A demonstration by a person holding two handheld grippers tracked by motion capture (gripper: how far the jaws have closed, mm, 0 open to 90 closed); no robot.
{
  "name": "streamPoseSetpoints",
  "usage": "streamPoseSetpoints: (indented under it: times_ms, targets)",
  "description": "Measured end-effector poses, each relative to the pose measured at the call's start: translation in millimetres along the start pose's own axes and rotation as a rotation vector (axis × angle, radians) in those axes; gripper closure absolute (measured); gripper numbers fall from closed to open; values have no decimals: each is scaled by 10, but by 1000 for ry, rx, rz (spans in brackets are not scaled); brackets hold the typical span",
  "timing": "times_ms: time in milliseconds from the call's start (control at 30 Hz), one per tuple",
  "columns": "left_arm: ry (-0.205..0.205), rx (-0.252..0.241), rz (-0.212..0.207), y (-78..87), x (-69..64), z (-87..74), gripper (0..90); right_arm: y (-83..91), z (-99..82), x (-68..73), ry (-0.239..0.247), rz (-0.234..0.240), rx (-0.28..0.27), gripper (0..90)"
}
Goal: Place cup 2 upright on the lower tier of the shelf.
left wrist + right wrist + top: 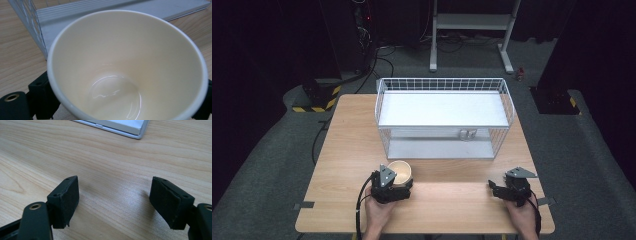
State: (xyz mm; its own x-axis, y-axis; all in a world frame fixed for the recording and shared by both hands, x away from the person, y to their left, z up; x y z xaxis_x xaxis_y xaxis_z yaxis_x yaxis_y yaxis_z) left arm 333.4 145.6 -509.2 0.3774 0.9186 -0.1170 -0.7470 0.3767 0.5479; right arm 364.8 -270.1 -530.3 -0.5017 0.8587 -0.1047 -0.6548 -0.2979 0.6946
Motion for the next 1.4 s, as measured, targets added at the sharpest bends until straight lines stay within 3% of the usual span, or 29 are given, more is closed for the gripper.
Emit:
streamPoseSetpoints:
  times_ms: [400, 900, 1033, 1400]
  targets:
    - [-3, -23, -17, 49, -13, 59, 87, -4, 3, -3, 4, 2, -2, 237]
    - [-49, -8, -47, -22, -124, 308, 88, -5, 3, -2, 2, 2, -2, 237]
    - [-28, 0, -70, -72, -137, 384, 88, -5, 3, -2, 2, 2, -2, 237]
    - [-13, -4, -85, -154, -141, 564, 88, -5, 3, -2, 2, 2, -2, 237]
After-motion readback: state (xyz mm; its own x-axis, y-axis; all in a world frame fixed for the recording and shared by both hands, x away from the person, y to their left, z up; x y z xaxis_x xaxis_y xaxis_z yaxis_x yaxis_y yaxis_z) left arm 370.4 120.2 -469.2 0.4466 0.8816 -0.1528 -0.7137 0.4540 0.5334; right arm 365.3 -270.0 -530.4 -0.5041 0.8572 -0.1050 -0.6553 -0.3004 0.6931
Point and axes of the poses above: each handheld gripper's, and its own axes: y roughly backward along the jaws, z roughly out of its top, x roughly to its left, the point moved 1 cm from there along -y, roughly forward along the jaws, and after that the axes turned 7 degrees about y, right-handed, at the moved point
